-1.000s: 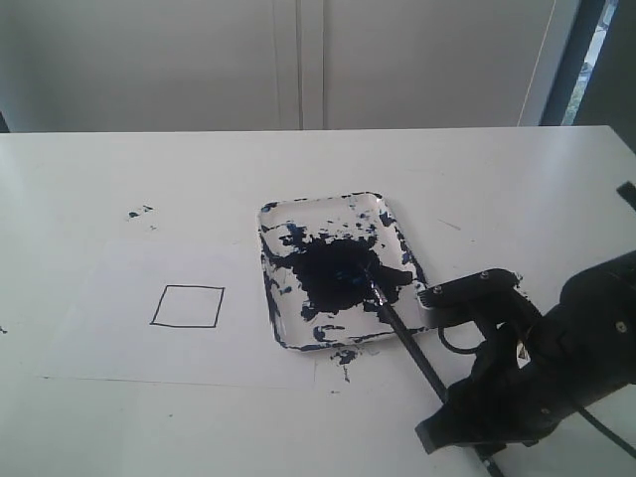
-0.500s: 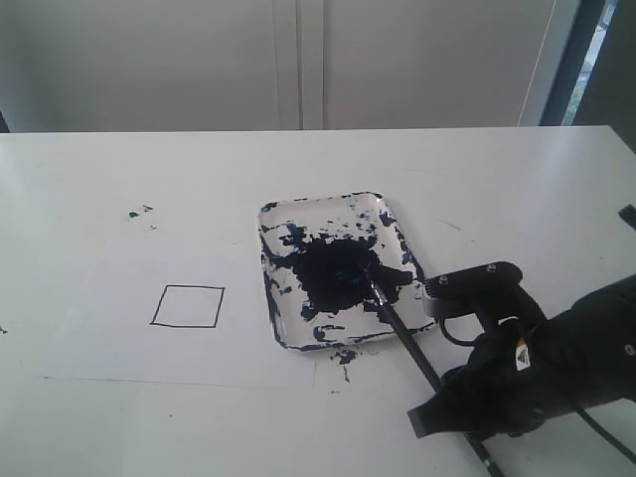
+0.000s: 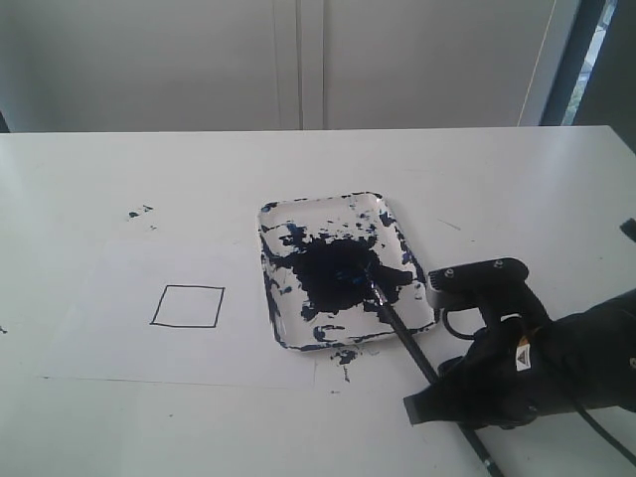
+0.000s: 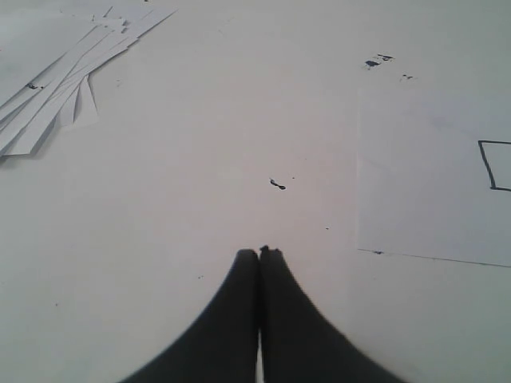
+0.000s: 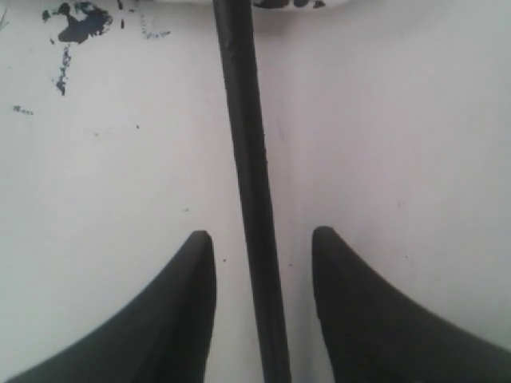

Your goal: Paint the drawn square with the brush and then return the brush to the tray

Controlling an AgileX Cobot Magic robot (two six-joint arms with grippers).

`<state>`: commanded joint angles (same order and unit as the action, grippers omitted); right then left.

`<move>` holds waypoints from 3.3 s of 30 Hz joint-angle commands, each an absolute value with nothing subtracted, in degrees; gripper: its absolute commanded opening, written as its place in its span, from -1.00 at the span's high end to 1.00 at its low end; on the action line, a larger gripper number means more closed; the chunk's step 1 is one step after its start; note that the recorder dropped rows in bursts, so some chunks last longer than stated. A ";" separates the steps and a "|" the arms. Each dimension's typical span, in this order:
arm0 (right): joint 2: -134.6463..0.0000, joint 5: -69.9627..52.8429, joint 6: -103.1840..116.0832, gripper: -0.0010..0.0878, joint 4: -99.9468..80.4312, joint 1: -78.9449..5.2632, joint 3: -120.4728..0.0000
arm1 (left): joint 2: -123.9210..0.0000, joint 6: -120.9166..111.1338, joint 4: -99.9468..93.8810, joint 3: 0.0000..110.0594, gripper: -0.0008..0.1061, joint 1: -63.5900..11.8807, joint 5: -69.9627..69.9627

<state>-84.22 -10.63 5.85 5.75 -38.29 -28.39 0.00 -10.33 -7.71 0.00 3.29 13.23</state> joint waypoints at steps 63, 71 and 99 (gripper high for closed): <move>-87.34 -69.96 -1.38 0.98 -1.75 -41.55 -67.52 | 0.00 -10.33 -7.71 0.00 0.99 3.29 13.23; -101.13 -69.96 -2.88 0.98 0.00 -50.58 -76.92 | 0.00 -10.33 -7.71 0.00 0.99 3.29 13.23; -108.70 -69.96 -6.41 0.98 0.39 -53.73 -86.87 | 0.00 -10.33 -7.71 0.00 0.99 3.29 13.23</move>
